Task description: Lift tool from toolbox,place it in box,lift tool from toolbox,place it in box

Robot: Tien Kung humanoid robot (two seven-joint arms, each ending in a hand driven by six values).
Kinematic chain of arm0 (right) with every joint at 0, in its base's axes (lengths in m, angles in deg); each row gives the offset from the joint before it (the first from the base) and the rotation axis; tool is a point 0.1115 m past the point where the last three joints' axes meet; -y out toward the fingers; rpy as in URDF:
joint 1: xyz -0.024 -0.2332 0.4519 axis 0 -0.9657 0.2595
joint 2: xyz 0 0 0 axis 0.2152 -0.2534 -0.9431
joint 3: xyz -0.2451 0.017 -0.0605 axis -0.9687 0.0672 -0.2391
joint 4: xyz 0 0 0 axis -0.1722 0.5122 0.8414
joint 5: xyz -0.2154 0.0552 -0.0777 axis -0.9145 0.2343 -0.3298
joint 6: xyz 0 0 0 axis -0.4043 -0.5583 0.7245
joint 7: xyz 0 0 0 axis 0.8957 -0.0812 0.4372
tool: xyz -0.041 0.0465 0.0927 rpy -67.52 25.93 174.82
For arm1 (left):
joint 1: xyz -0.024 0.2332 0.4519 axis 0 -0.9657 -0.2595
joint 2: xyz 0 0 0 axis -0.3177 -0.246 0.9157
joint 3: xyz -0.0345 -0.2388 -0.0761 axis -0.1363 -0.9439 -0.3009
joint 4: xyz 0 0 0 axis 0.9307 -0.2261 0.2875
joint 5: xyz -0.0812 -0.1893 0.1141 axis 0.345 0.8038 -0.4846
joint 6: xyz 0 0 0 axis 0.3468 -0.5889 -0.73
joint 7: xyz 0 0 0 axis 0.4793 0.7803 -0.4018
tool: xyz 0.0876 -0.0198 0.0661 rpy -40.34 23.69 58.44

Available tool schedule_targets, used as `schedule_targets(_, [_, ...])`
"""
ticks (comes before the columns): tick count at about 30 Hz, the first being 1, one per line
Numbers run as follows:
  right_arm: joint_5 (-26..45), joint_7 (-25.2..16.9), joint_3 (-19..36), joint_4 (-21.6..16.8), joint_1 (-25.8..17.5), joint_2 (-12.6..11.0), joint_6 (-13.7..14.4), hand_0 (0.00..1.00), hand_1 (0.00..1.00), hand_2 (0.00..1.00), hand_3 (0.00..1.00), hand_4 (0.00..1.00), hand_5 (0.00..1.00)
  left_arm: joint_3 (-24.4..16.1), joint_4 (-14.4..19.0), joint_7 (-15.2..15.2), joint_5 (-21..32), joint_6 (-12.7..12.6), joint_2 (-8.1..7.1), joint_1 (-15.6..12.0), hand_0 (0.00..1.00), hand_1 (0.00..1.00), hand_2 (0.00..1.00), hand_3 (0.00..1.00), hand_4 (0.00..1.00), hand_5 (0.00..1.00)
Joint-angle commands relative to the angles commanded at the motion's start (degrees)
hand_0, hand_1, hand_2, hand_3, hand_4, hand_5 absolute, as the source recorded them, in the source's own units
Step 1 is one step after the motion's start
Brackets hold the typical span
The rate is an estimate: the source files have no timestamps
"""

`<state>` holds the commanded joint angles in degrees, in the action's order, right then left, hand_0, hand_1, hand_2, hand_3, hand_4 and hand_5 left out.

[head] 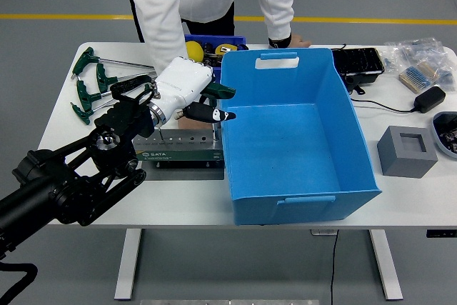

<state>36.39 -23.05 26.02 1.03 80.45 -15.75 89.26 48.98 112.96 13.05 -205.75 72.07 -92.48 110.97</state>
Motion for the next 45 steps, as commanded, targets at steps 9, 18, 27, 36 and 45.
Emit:
schedule_targets(9, [0.28,-0.04,-0.27,0.0,-0.17,0.07,0.05,0.715,0.671,0.761,0.716,0.908,0.861,0.5,0.16,-0.75,0.0,-3.75,-0.49,-0.06,0.186,0.002,0.006,0.003,0.998,0.809])
schedule_targets(18, [0.78,-0.13,-0.55,0.0,-0.12,0.06,0.06,0.716,0.671,0.761,0.715,0.908,0.862,0.3,2.5,-1.65,0.0,-5.05,-1.95,0.48,0.207,0.002,0.002,0.002,0.994,0.827])
schedule_targets(27, [1.02,-0.17,-0.7,0.0,-0.01,0.0,0.03,0.716,0.67,0.761,0.715,0.908,0.862,-0.08,4.63,-2.62,0.0,-4.2,-3.26,1.51,0.212,0.002,0.002,0.002,0.812,0.703])
schedule_targets(36, [1.27,-0.22,-0.92,0.0,0.11,-0.08,0.01,0.716,0.671,0.761,0.715,0.908,0.862,0.26,7.44,-2.98,0.0,-2.66,-4.64,4.02,0.214,0.002,0.002,0.002,0.733,0.494])
schedule_targets(45, [1.58,-0.29,-1.22,0.0,0.21,-0.17,-0.05,0.716,0.671,0.761,0.716,0.908,0.862,0.27,12.16,-2.95,0.05,-0.39,-6.52,8.2,0.211,0.002,0.002,0.002,0.728,0.463])
